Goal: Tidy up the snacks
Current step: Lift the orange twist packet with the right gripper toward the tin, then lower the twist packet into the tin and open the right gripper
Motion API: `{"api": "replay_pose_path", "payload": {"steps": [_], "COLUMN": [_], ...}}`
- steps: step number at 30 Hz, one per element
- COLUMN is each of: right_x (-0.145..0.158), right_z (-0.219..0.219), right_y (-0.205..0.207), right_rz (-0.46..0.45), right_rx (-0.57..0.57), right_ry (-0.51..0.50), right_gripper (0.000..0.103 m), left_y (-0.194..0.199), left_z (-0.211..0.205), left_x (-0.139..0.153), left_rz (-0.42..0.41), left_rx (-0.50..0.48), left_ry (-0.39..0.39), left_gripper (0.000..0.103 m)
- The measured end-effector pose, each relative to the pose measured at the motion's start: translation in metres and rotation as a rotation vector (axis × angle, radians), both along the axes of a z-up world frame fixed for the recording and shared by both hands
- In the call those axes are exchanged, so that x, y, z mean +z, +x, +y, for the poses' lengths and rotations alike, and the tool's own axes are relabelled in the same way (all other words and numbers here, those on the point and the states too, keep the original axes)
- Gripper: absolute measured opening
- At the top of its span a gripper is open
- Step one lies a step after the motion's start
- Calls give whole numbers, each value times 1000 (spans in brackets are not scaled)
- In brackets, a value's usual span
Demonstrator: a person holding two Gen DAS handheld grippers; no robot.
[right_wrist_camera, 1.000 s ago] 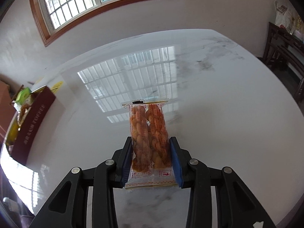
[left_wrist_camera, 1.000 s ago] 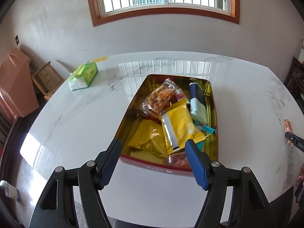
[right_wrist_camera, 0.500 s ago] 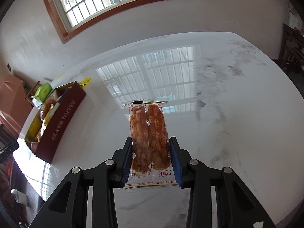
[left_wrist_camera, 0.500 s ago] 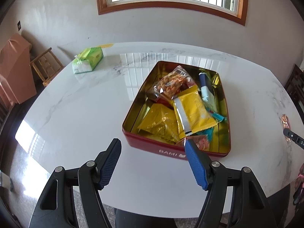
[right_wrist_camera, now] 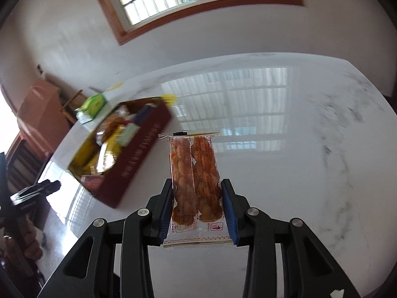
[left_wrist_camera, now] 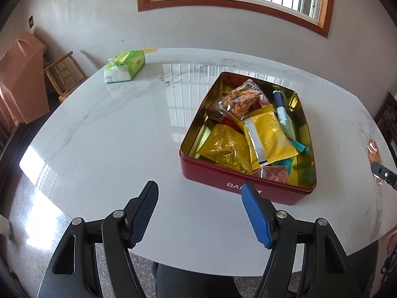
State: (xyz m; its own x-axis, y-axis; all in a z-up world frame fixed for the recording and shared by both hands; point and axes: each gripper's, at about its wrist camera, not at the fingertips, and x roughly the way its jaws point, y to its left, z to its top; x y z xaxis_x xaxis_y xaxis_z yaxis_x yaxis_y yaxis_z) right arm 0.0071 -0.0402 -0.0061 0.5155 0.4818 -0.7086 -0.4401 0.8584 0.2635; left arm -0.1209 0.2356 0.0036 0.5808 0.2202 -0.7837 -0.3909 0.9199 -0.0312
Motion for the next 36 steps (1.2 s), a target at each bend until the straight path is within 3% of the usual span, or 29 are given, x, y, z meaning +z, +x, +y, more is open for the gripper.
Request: {"api": "replay_pose_path", "payload": {"steps": [12, 36], "right_x": [21, 9], "right_z": [97, 184], "right_y": [-14, 0], "right_rz": [-22, 34], "right_rx": [197, 294], "right_ry": [0, -14], "right_gripper": [35, 35], "left_y": [-11, -20], "left_z": [10, 37], "left_x": [1, -12], "left_rz": [-10, 9], "left_rx": [12, 50], "left_ry": [13, 5], "left_gripper": [70, 70]}}
